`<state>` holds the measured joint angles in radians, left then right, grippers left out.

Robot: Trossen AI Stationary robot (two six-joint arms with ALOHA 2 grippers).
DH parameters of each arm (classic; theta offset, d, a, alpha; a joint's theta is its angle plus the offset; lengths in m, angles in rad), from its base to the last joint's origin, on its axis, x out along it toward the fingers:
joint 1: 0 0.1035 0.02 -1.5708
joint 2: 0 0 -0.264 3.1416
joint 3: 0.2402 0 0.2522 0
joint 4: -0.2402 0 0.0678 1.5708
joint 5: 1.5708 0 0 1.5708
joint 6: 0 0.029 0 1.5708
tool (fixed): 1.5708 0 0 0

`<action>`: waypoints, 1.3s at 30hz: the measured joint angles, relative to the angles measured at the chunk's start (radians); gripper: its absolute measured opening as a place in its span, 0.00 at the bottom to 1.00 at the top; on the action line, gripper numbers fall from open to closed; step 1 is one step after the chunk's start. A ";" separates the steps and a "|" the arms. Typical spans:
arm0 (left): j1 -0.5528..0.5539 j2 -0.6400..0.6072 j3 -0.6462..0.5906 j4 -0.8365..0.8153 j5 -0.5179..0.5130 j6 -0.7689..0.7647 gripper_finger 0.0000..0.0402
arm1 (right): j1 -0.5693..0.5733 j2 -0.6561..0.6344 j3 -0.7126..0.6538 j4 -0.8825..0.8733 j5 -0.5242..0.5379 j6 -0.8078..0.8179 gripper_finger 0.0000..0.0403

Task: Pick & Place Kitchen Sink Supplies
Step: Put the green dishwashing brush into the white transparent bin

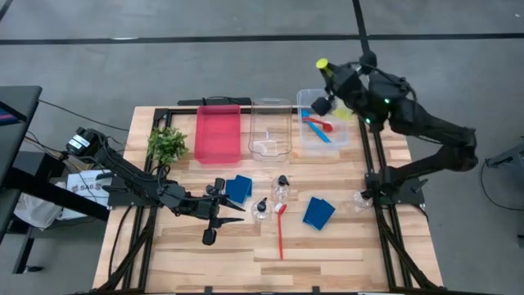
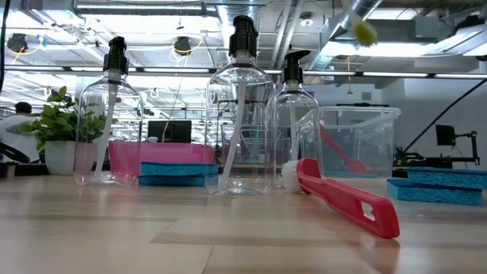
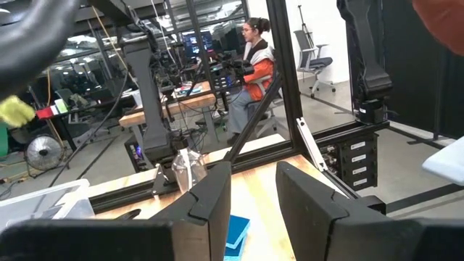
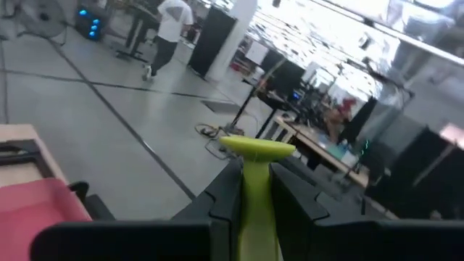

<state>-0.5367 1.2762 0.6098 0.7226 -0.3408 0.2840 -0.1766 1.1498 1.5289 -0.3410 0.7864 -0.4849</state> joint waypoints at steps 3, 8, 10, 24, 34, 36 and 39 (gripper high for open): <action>0.000 0.000 0.000 0.000 0.000 0.000 0.28 | -0.077 0.000 -0.074 0.071 -0.044 0.039 0.13; 0.000 0.000 0.000 0.000 0.000 0.000 0.28 | -0.187 0.000 -0.203 0.182 -0.102 0.089 0.13; 0.000 0.000 0.000 0.000 0.000 0.000 0.28 | -0.226 0.000 -0.254 0.202 -0.134 0.137 0.13; 0.000 0.000 0.000 0.000 0.000 0.000 0.28 | -0.374 0.000 -0.507 0.329 -0.185 0.249 0.13; 0.009 0.000 0.000 0.000 0.000 0.000 0.28 | -0.389 0.000 -0.546 0.291 -0.187 0.337 0.21; 0.009 0.000 0.000 0.000 0.000 0.000 0.28 | -0.389 0.000 -0.546 0.291 -0.187 0.337 0.26; 0.009 0.000 0.000 0.000 0.000 0.000 0.28 | -0.389 0.000 -0.546 0.288 -0.185 0.337 0.34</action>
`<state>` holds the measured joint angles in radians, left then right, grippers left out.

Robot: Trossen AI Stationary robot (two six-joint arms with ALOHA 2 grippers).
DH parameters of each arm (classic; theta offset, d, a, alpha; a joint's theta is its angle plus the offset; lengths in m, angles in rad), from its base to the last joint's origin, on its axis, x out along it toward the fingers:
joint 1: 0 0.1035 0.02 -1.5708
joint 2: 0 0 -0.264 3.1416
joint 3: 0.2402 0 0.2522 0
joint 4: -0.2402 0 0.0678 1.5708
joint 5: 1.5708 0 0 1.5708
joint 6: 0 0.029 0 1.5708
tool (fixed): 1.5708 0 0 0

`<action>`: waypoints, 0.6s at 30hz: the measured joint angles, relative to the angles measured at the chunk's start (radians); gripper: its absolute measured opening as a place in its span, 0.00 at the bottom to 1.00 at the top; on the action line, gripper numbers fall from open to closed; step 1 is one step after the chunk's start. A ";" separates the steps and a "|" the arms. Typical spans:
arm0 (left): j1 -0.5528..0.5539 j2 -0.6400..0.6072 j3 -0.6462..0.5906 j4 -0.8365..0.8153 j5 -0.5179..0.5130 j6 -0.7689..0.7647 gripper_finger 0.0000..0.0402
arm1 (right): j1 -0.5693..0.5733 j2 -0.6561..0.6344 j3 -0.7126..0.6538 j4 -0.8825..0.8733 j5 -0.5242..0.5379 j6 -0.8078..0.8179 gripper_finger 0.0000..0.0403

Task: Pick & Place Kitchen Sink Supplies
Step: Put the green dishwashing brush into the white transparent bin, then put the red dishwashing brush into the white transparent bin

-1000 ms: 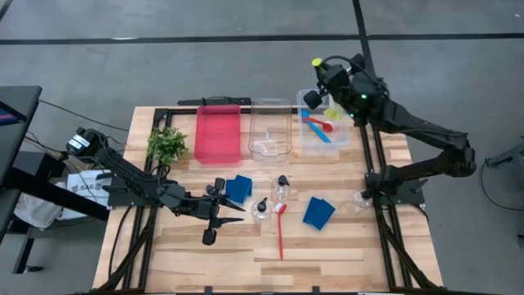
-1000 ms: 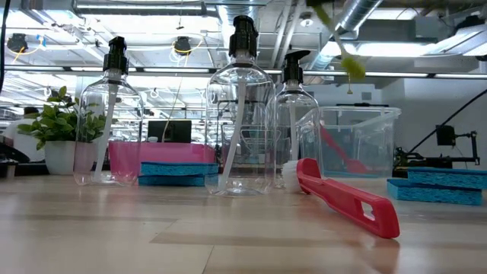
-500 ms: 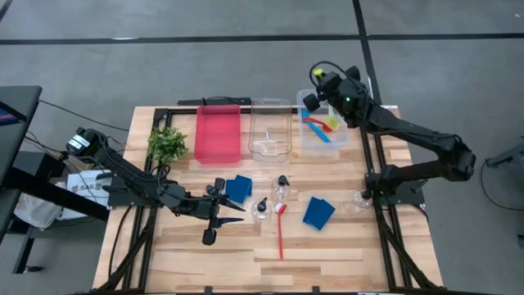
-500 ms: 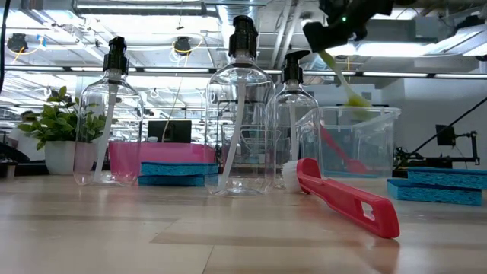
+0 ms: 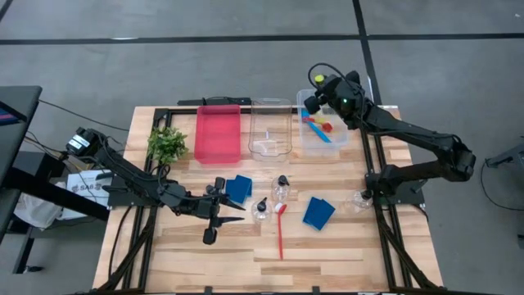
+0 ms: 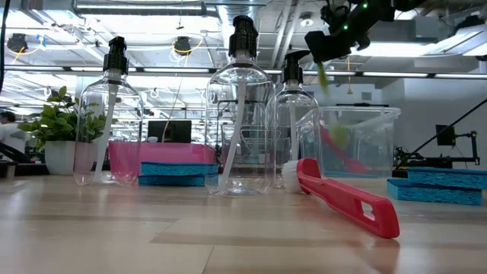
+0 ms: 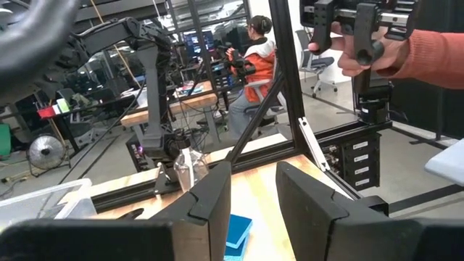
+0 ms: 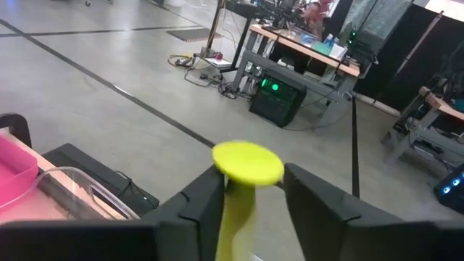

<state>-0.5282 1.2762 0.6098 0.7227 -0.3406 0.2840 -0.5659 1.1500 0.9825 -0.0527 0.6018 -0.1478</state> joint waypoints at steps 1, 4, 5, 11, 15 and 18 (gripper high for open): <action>0.000 0.000 0.000 0.000 0.000 0.000 0.28 | 0.000 0.000 0.000 0.001 0.000 0.000 0.37; 0.000 0.000 0.000 0.000 0.000 0.000 0.28 | 0.001 0.000 0.000 0.000 0.000 0.000 0.44; 0.000 0.000 0.000 0.000 0.000 0.000 0.28 | 0.001 0.000 0.000 0.001 0.000 0.000 0.46; 0.000 0.000 0.000 0.000 0.000 0.000 0.28 | 0.001 0.000 0.001 -0.018 0.004 0.000 0.51; 0.000 0.000 0.000 0.000 0.000 0.000 0.28 | 0.001 0.000 0.001 -0.053 0.045 -0.018 0.50; 0.000 0.000 0.000 0.000 0.000 0.000 0.28 | 0.001 0.000 0.001 -0.063 0.055 -0.025 0.47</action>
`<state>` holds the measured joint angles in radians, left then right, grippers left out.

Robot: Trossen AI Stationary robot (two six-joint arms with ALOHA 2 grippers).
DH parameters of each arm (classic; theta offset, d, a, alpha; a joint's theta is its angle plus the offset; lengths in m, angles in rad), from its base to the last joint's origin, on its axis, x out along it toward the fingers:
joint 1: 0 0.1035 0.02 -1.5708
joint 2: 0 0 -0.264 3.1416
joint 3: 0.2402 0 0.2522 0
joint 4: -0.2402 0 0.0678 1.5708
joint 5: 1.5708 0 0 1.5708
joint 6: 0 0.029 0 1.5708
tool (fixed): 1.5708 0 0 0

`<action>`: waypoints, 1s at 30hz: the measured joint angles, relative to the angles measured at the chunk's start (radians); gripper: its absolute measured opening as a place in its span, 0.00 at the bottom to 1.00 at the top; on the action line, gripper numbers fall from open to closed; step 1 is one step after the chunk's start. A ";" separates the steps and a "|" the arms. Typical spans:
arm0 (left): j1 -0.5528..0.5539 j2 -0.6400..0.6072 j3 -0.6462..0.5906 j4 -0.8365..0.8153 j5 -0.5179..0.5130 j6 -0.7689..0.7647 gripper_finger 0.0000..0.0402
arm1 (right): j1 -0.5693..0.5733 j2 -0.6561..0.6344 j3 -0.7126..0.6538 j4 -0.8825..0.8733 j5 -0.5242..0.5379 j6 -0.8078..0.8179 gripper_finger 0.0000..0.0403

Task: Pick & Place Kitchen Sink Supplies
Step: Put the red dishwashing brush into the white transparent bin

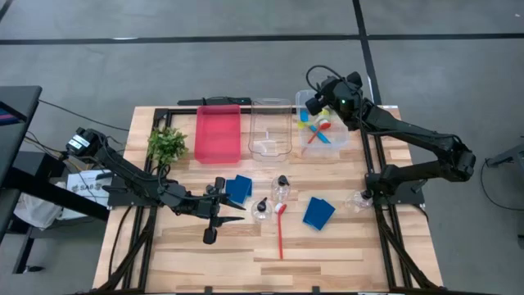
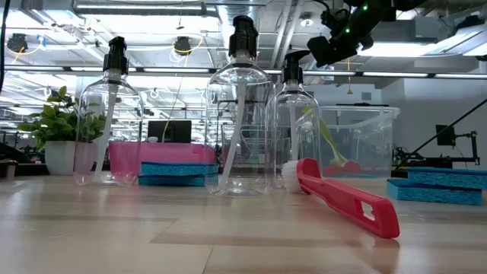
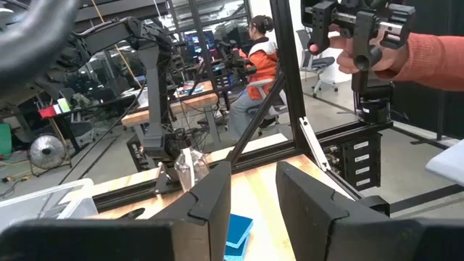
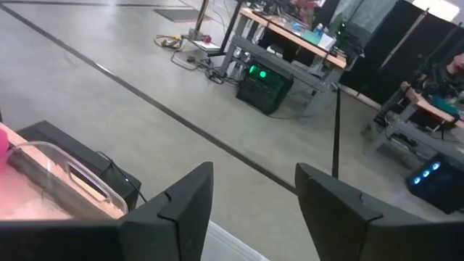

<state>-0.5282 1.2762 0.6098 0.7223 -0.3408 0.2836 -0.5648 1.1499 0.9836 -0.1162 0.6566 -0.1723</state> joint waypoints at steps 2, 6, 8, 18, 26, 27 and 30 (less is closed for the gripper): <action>0.000 0.000 0.000 0.000 0.000 0.000 0.28 | 0.003 -0.002 0.000 0.000 -0.001 -0.023 0.45; 0.000 0.000 0.000 0.000 0.000 0.000 0.28 | 0.040 -0.009 0.002 -0.033 -0.002 -0.116 0.42; 0.000 0.000 0.000 0.000 0.000 0.000 0.28 | 0.076 -0.019 0.001 -0.094 -0.002 -0.154 0.40; 0.000 0.000 0.000 0.002 0.000 -0.062 0.28 | 0.365 -0.141 -0.092 -0.137 -0.025 0.164 0.33; -0.001 0.000 0.000 0.001 0.000 -0.064 0.28 | 0.678 -0.266 -0.401 0.203 0.031 0.173 0.32; -0.001 0.000 0.000 0.002 0.000 -0.064 0.28 | 0.718 -0.272 -0.429 0.230 0.047 0.173 0.32; 0.000 0.000 0.001 0.005 0.000 -0.056 0.28 | 0.833 -0.275 -0.477 0.278 0.082 0.146 0.33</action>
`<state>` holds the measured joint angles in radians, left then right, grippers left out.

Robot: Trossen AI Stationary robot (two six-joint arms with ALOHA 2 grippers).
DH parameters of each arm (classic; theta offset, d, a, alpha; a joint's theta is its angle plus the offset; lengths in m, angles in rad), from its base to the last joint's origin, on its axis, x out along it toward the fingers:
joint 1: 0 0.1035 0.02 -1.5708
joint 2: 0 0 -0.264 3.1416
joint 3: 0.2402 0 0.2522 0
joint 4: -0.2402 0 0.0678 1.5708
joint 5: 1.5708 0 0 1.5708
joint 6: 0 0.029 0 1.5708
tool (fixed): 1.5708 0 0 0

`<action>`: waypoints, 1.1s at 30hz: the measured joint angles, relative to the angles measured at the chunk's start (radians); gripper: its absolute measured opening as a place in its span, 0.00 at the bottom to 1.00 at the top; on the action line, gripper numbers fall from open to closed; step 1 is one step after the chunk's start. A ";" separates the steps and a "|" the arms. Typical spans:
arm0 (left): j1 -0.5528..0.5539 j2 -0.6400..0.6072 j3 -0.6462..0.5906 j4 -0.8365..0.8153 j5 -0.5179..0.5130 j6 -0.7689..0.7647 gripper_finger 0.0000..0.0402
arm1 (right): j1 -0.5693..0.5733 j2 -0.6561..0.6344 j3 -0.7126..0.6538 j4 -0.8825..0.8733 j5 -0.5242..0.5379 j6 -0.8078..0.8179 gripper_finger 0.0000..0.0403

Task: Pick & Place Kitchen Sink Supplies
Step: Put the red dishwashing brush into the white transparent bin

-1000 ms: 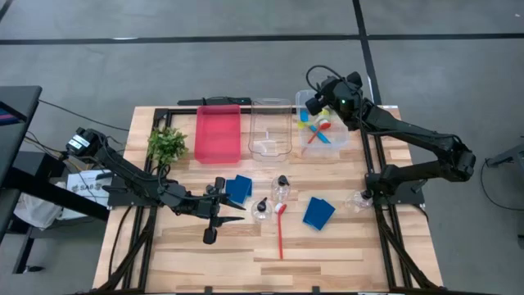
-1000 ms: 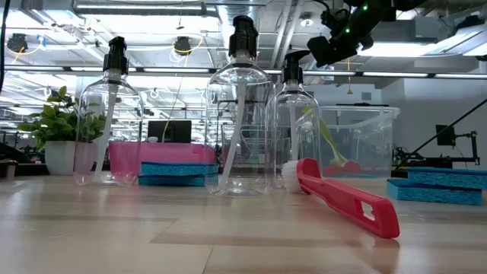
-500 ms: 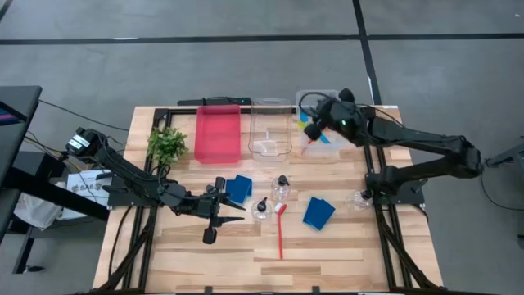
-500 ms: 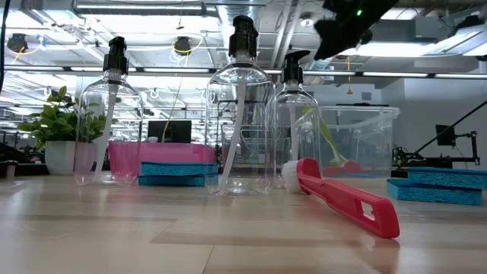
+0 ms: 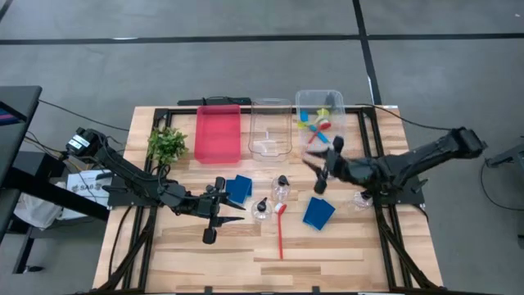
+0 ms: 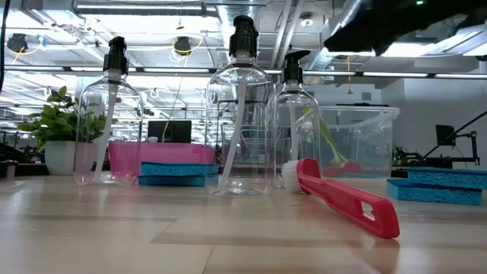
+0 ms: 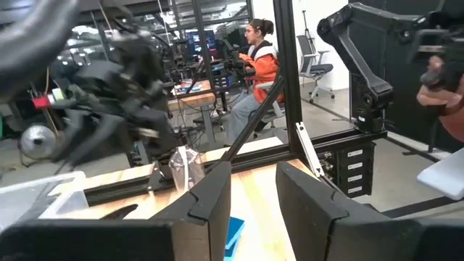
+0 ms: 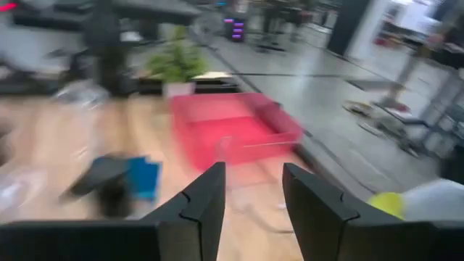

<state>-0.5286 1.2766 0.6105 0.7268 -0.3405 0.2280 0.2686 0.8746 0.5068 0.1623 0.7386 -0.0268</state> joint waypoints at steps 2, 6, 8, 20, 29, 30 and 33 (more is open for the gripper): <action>0.001 0.013 0.010 0.010 0.000 0.017 0.28 | 0.064 0.003 -0.009 0.000 0.003 -0.037 0.34; 0.017 0.100 0.068 0.040 0.001 0.029 0.28 | 0.161 0.016 -0.009 0.006 -0.005 -0.060 0.35; 0.034 0.162 0.116 0.041 0.001 0.029 0.29 | 0.197 0.015 -0.009 0.007 -0.005 -0.060 0.36; 0.079 0.289 0.240 -0.027 0.000 0.005 0.32 | 0.334 0.031 -0.008 -0.024 -0.107 -0.024 0.35; 0.048 0.229 0.242 -0.157 0.001 -0.054 0.32 | 0.298 0.190 0.117 -0.266 -0.260 0.071 0.29; 0.047 0.229 0.242 -0.165 0.004 -0.054 0.32 | 0.290 0.222 0.133 -0.268 -0.297 0.049 0.29; 0.050 0.229 0.242 -0.175 0.016 -0.054 0.32 | 0.269 0.317 0.184 -0.267 -0.375 -0.048 0.29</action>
<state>-0.4786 1.5055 0.8520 0.5519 -0.3244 0.1738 0.5381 1.1917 0.6904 -0.1051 0.3640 -0.0751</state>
